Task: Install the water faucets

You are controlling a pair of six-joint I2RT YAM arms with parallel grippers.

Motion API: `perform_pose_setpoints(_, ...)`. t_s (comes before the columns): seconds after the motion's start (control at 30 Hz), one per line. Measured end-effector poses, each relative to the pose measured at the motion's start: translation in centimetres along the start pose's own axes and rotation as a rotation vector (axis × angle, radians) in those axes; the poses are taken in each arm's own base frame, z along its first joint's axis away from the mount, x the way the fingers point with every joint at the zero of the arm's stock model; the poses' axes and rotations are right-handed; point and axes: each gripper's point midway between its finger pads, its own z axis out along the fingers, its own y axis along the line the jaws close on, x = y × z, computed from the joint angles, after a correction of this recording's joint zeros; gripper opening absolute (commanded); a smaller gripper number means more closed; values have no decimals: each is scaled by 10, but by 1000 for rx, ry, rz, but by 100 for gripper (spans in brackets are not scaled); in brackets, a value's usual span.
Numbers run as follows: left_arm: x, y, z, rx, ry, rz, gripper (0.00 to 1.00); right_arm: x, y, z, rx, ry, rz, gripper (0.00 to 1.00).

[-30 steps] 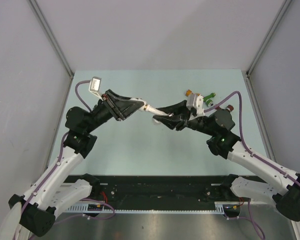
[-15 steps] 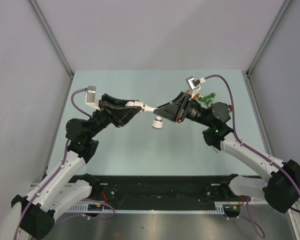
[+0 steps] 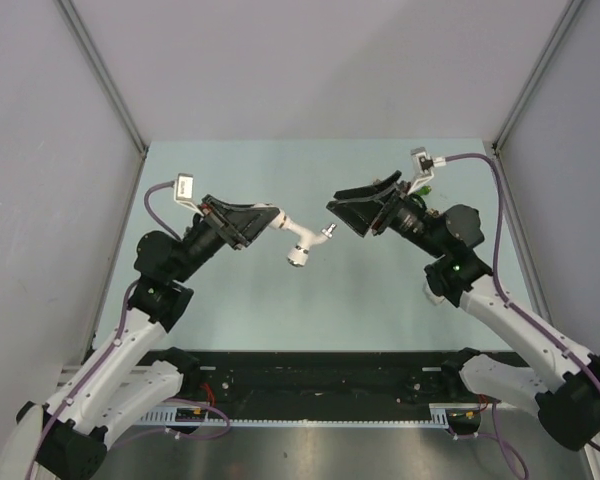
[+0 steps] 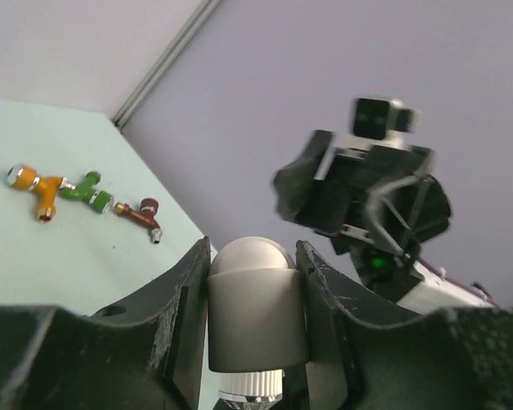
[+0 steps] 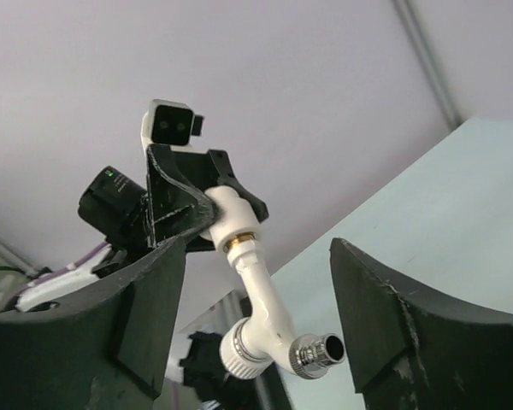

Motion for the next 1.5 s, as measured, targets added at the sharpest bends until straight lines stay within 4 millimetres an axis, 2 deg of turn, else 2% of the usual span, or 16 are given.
perform_pose_setpoints(0.17,0,14,2,-102,12,-63,0,-22,17,-19,1,-61,-311,88)
perform_pose_setpoints(0.3,-6,15,5,-156,20,-94,0,-22,24,-31,-15,-38,-614,91)
perform_pose_setpoints(0.37,-8,14,6,-175,25,-107,0,-13,26,-33,-39,3,-759,91)
perform_pose_setpoints(0.57,-7,17,8,-231,52,-158,0,32,29,-35,-146,157,-1121,91)
perform_pose_setpoints(0.77,-2,24,11,-277,86,-203,0,56,23,-30,-164,236,-1384,90)
perform_pose_setpoints(0.9,0,23,12,-278,101,-226,0,72,7,-23,-145,313,-1513,89)
perform_pose_setpoints(1.07,0,20,13,-273,108,-242,0,88,-16,-16,-109,409,-1626,81)
perform_pose_setpoints(1.3,3,18,13,-266,125,-260,0,97,-26,-3,-61,390,-1755,58)
perform_pose_setpoints(1.4,6,21,13,-277,135,-270,0,93,-26,4,-29,362,-1789,37)
perform_pose_setpoints(1.43,6,21,12,-280,136,-272,0,92,-26,6,-22,354,-1795,23)
perform_pose_setpoints(1.47,6,22,12,-283,133,-271,0,92,-26,7,-17,349,-1795,16)
perform_pose_setpoints(1.5,4,23,12,-287,128,-269,0,91,-26,7,-7,344,-1785,4)
